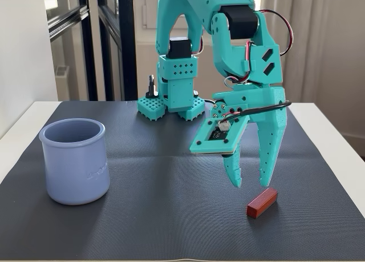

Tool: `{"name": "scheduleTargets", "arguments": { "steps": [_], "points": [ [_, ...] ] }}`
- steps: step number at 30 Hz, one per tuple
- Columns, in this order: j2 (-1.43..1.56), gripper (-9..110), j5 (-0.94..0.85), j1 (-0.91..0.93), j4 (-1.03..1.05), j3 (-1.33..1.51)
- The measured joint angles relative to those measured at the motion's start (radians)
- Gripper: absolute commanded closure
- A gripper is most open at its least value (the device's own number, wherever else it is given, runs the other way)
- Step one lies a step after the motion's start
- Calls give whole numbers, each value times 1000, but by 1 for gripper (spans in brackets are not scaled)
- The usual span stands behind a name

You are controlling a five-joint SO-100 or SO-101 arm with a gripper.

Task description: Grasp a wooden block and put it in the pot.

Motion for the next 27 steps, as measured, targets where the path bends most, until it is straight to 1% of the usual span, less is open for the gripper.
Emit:
{"name": "scheduleTargets", "arguments": {
  "steps": [8, 18, 24, 27],
  "points": [
    [-67, 81, 0, -40, -6, -74],
    [-140, 81, 2, -54, -9, -89],
    [-192, 82, 6, -55, -9, -147],
    [-207, 86, 6, -54, -9, -164]
  ]
}}
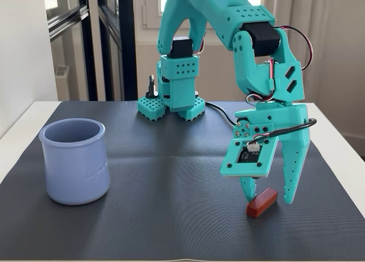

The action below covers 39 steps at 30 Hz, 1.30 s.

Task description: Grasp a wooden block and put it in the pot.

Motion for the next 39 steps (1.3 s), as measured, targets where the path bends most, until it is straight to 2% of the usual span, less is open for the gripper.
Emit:
{"name": "scheduleTargets", "arguments": {
  "steps": [8, 18, 29, 39],
  "points": [
    [-18, 99, 0, 5, 0, -5],
    [-18, 100, -5, 3, 0, 2],
    [201, 100, -272, 101, 17, 46],
    [474, 100, -721, 328, 206, 49]
  ]
}}
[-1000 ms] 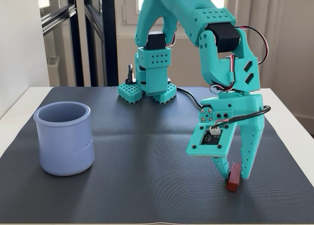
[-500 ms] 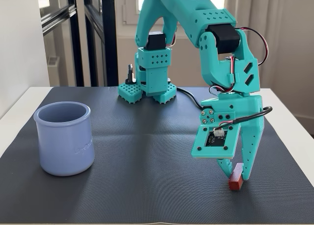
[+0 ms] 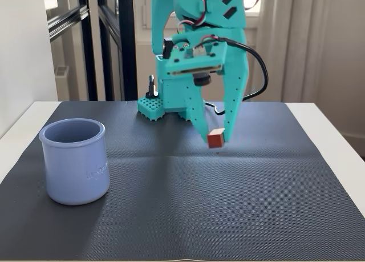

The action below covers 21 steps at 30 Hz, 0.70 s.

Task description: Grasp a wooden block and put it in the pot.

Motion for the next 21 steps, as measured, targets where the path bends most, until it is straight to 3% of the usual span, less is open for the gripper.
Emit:
{"name": "scheduleTargets", "arguments": {
  "steps": [13, 21],
  "points": [
    [114, 100, -604, 313, 183, 0],
    [114, 100, -848, 428, 186, 0]
  ]
}}
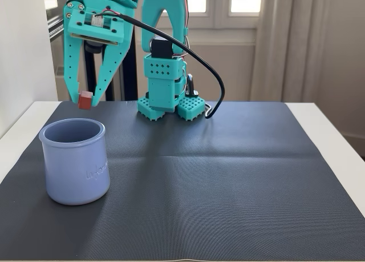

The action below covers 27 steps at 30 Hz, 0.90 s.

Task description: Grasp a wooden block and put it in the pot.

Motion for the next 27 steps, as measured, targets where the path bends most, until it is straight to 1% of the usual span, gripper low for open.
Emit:
{"name": "scheduleTargets", "arguments": {
  "steps": [4, 10, 17, 22, 27],
  "points": [
    [0, 100, -84, 29, 0, 9],
    [2, 100, -110, 26, 0, 78],
    [2, 100, -206, 20, -44, 110],
    [2, 100, -216, 25, -71, 110],
    [2, 100, -222, 83, -71, 110]
  ]
}}
